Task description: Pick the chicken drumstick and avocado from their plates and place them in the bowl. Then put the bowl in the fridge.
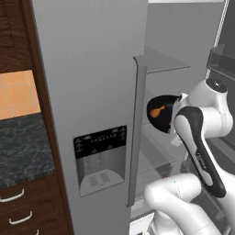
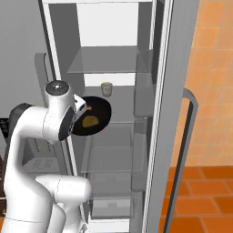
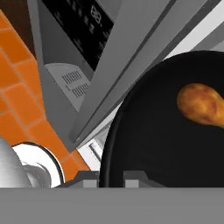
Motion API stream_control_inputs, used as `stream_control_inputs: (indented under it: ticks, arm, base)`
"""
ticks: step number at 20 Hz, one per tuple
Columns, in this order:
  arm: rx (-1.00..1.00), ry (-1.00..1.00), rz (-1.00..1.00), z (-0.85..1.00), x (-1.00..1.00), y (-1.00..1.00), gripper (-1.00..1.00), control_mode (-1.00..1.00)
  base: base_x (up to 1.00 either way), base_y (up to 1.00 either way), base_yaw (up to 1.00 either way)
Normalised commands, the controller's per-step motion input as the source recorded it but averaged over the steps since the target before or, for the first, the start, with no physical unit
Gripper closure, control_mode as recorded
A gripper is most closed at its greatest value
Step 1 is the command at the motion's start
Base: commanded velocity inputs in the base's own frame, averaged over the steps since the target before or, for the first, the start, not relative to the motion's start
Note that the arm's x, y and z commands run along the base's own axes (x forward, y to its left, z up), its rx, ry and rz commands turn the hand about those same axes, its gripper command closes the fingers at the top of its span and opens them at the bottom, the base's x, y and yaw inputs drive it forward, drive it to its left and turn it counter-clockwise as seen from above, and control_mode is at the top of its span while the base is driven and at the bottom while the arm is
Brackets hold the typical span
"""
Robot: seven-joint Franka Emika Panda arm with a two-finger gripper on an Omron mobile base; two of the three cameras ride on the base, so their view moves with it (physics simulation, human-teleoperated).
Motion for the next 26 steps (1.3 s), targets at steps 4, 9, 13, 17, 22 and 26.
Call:
stream_control_inputs:
  ticks: [4,9,13,17,22,26]
  arm:
    - [0.00,-0.02,0.33,-0.06,0.38,-0.27,1.00,-1.00]
    - [0.00,0.00,0.17,-0.02,0.34,-0.27,1.00,-1.00]
    - [0.00,0.00,0.11,-0.09,0.52,-0.22,1.00,-1.00]
    - [-0.01,0.00,0.07,-0.16,0.54,-0.06,1.00,-1.00]
    - [-0.06,0.00,0.04,-0.29,0.35,0.00,1.00,-1.00]
    - [-0.04,-0.03,0.02,-0.47,0.02,0.00,1.00,-1.00]
  base:
    - [0.00,0.00,0.00]
    - [0.00,0.00,0.00]
    - [0.00,0.00,0.00]
    - [0.00,0.00,0.00]
    - [0.00,0.00,0.00]
    - [0.00,0.00,0.00]
